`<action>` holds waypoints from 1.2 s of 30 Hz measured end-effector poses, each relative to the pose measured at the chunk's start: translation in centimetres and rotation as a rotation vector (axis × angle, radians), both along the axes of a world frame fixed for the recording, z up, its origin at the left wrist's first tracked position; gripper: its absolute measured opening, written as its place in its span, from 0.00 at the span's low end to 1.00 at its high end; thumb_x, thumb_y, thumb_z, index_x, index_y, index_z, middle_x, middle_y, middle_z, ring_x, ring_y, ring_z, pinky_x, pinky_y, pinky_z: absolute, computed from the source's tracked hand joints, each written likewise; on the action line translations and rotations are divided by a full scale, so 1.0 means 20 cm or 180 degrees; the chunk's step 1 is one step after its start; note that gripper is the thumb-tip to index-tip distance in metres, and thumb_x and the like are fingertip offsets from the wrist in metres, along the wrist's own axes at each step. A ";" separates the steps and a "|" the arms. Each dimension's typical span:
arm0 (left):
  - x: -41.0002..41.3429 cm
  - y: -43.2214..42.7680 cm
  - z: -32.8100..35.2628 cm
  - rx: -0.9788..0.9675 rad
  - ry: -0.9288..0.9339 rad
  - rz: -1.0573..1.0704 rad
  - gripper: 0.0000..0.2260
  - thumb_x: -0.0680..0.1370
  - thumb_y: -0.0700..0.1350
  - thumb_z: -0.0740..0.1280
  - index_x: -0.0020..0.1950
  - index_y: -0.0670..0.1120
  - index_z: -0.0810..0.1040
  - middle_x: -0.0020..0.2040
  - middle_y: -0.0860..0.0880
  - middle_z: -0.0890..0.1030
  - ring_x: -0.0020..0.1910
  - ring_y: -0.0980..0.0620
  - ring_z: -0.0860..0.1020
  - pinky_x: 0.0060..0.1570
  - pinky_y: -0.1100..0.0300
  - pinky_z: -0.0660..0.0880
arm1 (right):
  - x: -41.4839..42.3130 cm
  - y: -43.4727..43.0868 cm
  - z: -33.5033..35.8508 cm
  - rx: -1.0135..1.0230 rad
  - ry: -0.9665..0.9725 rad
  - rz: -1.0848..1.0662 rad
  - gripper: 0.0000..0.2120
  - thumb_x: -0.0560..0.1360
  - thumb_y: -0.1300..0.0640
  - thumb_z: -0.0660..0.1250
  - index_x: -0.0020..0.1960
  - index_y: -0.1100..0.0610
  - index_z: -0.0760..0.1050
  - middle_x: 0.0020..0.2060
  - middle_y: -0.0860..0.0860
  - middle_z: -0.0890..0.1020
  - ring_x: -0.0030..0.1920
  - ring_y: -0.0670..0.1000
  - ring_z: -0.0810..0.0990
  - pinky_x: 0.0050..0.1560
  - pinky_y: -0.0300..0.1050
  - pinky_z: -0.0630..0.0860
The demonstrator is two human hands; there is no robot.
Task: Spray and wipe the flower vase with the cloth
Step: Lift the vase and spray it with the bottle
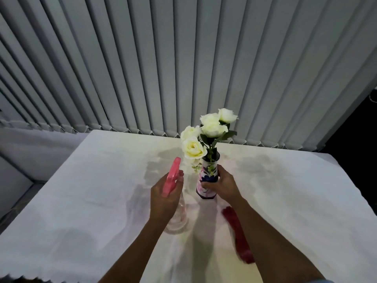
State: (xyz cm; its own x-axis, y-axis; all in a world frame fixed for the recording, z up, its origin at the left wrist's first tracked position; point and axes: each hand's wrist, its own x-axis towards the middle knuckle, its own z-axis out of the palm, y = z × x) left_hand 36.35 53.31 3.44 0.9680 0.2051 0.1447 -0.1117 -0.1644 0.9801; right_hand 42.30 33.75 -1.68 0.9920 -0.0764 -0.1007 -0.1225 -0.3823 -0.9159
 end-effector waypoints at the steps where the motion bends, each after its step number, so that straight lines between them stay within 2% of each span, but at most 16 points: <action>1: -0.01 0.00 0.00 0.0010 -0.0010 0.0012 0.03 0.76 0.45 0.69 0.44 0.53 0.81 0.41 0.43 0.85 0.34 0.55 0.80 0.35 0.65 0.76 | 0.00 0.01 0.02 -0.0029 -0.0049 -0.0001 0.25 0.61 0.59 0.79 0.55 0.48 0.76 0.45 0.42 0.83 0.46 0.44 0.81 0.42 0.30 0.73; 3: -0.01 0.01 0.02 0.0089 -0.0065 -0.0022 0.03 0.76 0.51 0.69 0.42 0.56 0.81 0.39 0.43 0.85 0.36 0.49 0.82 0.37 0.58 0.78 | 0.01 0.02 0.07 -0.0109 -0.0119 0.0007 0.24 0.61 0.57 0.80 0.54 0.48 0.76 0.44 0.42 0.83 0.45 0.41 0.81 0.42 0.31 0.73; 5: 0.01 0.06 0.05 0.0256 -0.0129 -0.0130 0.04 0.74 0.55 0.68 0.44 0.60 0.83 0.38 0.43 0.85 0.33 0.48 0.82 0.37 0.52 0.78 | 0.03 0.01 0.15 -0.0133 -0.0187 0.0049 0.23 0.60 0.56 0.80 0.52 0.49 0.77 0.44 0.44 0.83 0.45 0.43 0.82 0.44 0.35 0.76; 6: 0.02 0.08 0.08 0.0271 -0.0157 -0.0263 0.05 0.74 0.54 0.68 0.45 0.65 0.82 0.38 0.44 0.85 0.30 0.51 0.79 0.35 0.53 0.77 | 0.05 0.01 0.22 -0.0108 -0.0234 0.0082 0.22 0.61 0.56 0.80 0.51 0.50 0.77 0.44 0.45 0.84 0.45 0.45 0.83 0.45 0.39 0.78; 7: 0.04 0.10 0.12 0.0295 -0.0183 -0.0428 0.10 0.76 0.50 0.68 0.47 0.68 0.80 0.38 0.45 0.85 0.27 0.56 0.77 0.34 0.58 0.75 | 0.06 0.00 0.29 -0.0079 -0.0263 0.0128 0.20 0.61 0.56 0.80 0.50 0.50 0.78 0.44 0.47 0.85 0.44 0.47 0.83 0.46 0.42 0.79; 9: 0.07 0.13 0.20 0.0410 -0.0247 -0.0754 0.16 0.79 0.45 0.65 0.56 0.69 0.75 0.39 0.48 0.84 0.28 0.61 0.76 0.35 0.63 0.72 | 0.09 -0.02 0.45 0.0001 -0.0298 0.0290 0.15 0.64 0.59 0.79 0.47 0.52 0.77 0.40 0.48 0.84 0.40 0.45 0.83 0.44 0.41 0.78; 12: 0.11 0.15 0.35 0.0415 -0.0327 -0.1007 0.16 0.80 0.47 0.64 0.58 0.70 0.73 0.39 0.50 0.83 0.37 0.55 0.81 0.34 0.62 0.74 | 0.08 -0.04 0.71 0.0055 -0.0323 0.0539 0.08 0.70 0.63 0.74 0.44 0.57 0.75 0.35 0.49 0.81 0.32 0.39 0.81 0.36 0.31 0.75; 14: 0.13 0.16 0.44 0.0449 -0.0424 -0.1083 0.14 0.79 0.50 0.63 0.59 0.69 0.73 0.39 0.49 0.83 0.40 0.50 0.82 0.38 0.58 0.77 | 0.08 -0.04 0.82 0.0052 -0.0375 0.0615 0.07 0.71 0.64 0.72 0.43 0.57 0.74 0.36 0.50 0.81 0.35 0.43 0.82 0.37 0.31 0.76; 17: 0.14 0.18 0.56 0.0387 -0.0578 -0.1204 0.14 0.79 0.52 0.63 0.59 0.71 0.72 0.36 0.49 0.81 0.39 0.51 0.80 0.38 0.57 0.77 | 0.05 -0.04 0.95 0.0129 -0.0491 0.0620 0.06 0.73 0.66 0.70 0.44 0.57 0.75 0.38 0.51 0.82 0.39 0.49 0.82 0.39 0.34 0.78; 20: 0.13 0.20 0.60 0.0246 -0.0568 -0.1174 0.15 0.79 0.51 0.64 0.58 0.74 0.73 0.35 0.51 0.80 0.37 0.51 0.80 0.41 0.57 0.78 | 0.02 -0.02 1.04 0.0281 -0.0592 0.0558 0.05 0.73 0.65 0.69 0.46 0.57 0.76 0.41 0.53 0.83 0.39 0.46 0.83 0.40 0.35 0.78; 24: 0.08 0.23 0.61 0.0115 -0.0552 -0.1331 0.15 0.79 0.49 0.64 0.59 0.70 0.74 0.39 0.47 0.82 0.42 0.45 0.81 0.45 0.50 0.82 | -0.01 0.00 1.12 0.0544 -0.0697 0.0361 0.06 0.73 0.63 0.70 0.49 0.58 0.76 0.40 0.52 0.83 0.37 0.45 0.84 0.38 0.35 0.78; 28: 0.01 0.22 0.57 0.0152 -0.0404 -0.1197 0.14 0.78 0.51 0.65 0.56 0.72 0.76 0.35 0.49 0.81 0.34 0.48 0.80 0.35 0.59 0.76 | -0.01 0.03 1.20 0.0613 -0.0806 0.0171 0.08 0.72 0.60 0.72 0.49 0.57 0.77 0.42 0.52 0.84 0.39 0.47 0.83 0.38 0.35 0.78; 31: -0.03 0.21 0.52 0.0240 -0.0309 -0.1176 0.12 0.78 0.51 0.66 0.57 0.66 0.79 0.35 0.48 0.82 0.33 0.49 0.81 0.35 0.57 0.78 | 0.00 0.06 1.24 0.0695 -0.0893 -0.0019 0.07 0.71 0.61 0.73 0.48 0.57 0.77 0.41 0.51 0.84 0.37 0.45 0.83 0.33 0.33 0.77; 34: -0.06 0.17 0.53 0.0506 -0.0305 -0.1393 0.10 0.77 0.54 0.66 0.57 0.63 0.80 0.38 0.50 0.84 0.33 0.51 0.82 0.34 0.59 0.77 | 0.01 0.09 1.25 0.0747 -0.0918 -0.0159 0.09 0.70 0.61 0.73 0.49 0.58 0.76 0.41 0.51 0.83 0.38 0.47 0.82 0.31 0.33 0.75; 36: -0.07 0.14 0.55 0.0655 -0.0273 -0.1369 0.11 0.75 0.58 0.66 0.50 0.56 0.83 0.36 0.50 0.84 0.31 0.51 0.83 0.35 0.54 0.79 | 0.00 0.10 1.23 0.0762 -0.0905 -0.0155 0.10 0.70 0.60 0.74 0.49 0.57 0.76 0.42 0.52 0.83 0.39 0.47 0.82 0.33 0.34 0.76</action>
